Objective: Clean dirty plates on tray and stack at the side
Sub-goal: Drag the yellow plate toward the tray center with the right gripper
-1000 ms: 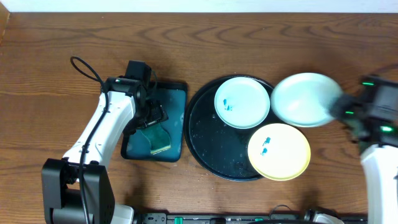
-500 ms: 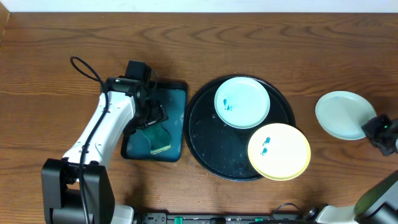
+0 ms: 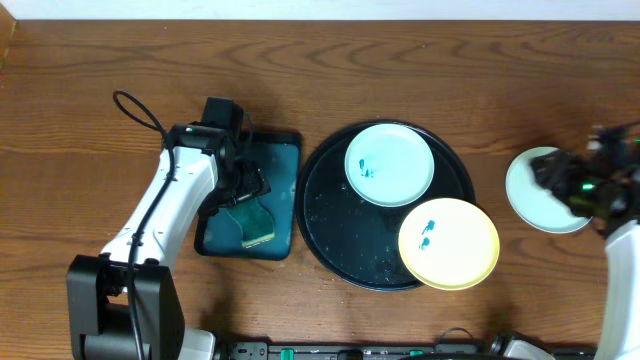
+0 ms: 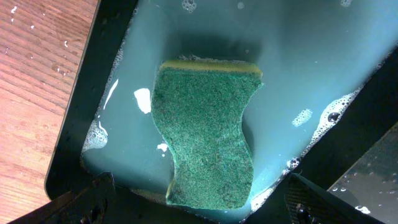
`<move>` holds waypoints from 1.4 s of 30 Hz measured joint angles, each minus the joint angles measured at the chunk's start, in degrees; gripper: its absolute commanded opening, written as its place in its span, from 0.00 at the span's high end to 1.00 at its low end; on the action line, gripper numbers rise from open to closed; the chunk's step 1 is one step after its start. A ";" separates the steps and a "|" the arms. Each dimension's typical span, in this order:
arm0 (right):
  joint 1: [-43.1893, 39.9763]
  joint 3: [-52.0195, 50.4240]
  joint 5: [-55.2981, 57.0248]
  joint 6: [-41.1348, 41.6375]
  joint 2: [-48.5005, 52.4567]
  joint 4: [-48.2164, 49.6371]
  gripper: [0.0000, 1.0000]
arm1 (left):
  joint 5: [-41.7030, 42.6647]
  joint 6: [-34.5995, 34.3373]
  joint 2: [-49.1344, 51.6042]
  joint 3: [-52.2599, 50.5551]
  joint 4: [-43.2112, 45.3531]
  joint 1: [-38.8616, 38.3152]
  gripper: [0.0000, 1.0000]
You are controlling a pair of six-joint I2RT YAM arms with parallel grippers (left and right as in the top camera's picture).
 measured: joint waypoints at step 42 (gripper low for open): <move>37.57 -15.74 9.77 -1.38 -4.35 -2.12 0.99 | 0.00 0.00 0.00 0.00 -0.02 0.00 0.12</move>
